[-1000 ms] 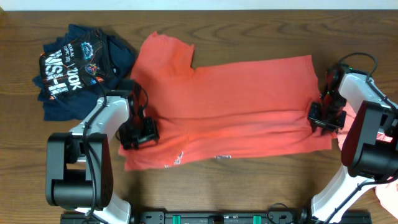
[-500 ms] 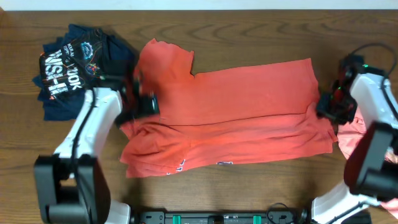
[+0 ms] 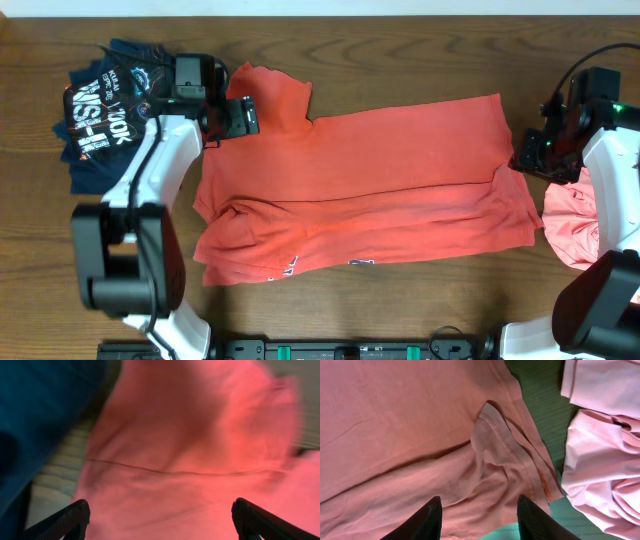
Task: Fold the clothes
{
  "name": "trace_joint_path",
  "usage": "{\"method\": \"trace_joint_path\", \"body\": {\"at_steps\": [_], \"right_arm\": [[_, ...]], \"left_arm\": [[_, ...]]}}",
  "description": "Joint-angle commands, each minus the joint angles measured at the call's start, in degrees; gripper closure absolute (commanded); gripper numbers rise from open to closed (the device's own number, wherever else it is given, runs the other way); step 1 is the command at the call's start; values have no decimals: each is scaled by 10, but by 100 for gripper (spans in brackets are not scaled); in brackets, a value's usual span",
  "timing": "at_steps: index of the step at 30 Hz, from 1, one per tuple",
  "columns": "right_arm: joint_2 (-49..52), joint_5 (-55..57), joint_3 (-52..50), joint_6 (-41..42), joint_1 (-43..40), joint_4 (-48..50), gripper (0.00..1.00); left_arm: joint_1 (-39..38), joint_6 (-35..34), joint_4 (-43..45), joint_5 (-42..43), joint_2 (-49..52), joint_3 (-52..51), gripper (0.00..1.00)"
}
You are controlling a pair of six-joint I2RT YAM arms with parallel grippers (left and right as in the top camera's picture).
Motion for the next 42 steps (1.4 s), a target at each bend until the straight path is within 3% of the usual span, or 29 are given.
{"method": "trace_joint_path", "body": {"at_steps": [1, 19, 23, 28, 30, 37, 42], "right_arm": [[-2, -10, 4, -12, 10, -1, 53], [-2, -10, 4, -11, 12, -8, 54], [-2, -10, 4, -9, 12, -7, 55], [-2, -10, 4, -9, 12, -10, 55], [-2, -10, 4, -9, 12, -12, 56], [-2, -10, 4, -9, 12, -13, 58], [0, -10, 4, -22, 12, -14, 59]], "left_arm": [[12, 14, 17, -58, 26, -1, 9], [30, 18, 125, -44, 134, -1, 9], [30, 18, 142, -7, 136, -1, 9], [27, 8, 156, 5, 136, -1, 25], [24, 8, 157, 5, 136, -5, 26], [15, 7, 150, 5, 136, -6, 52], [14, 7, 137, 62, 134, -6, 52]]}}
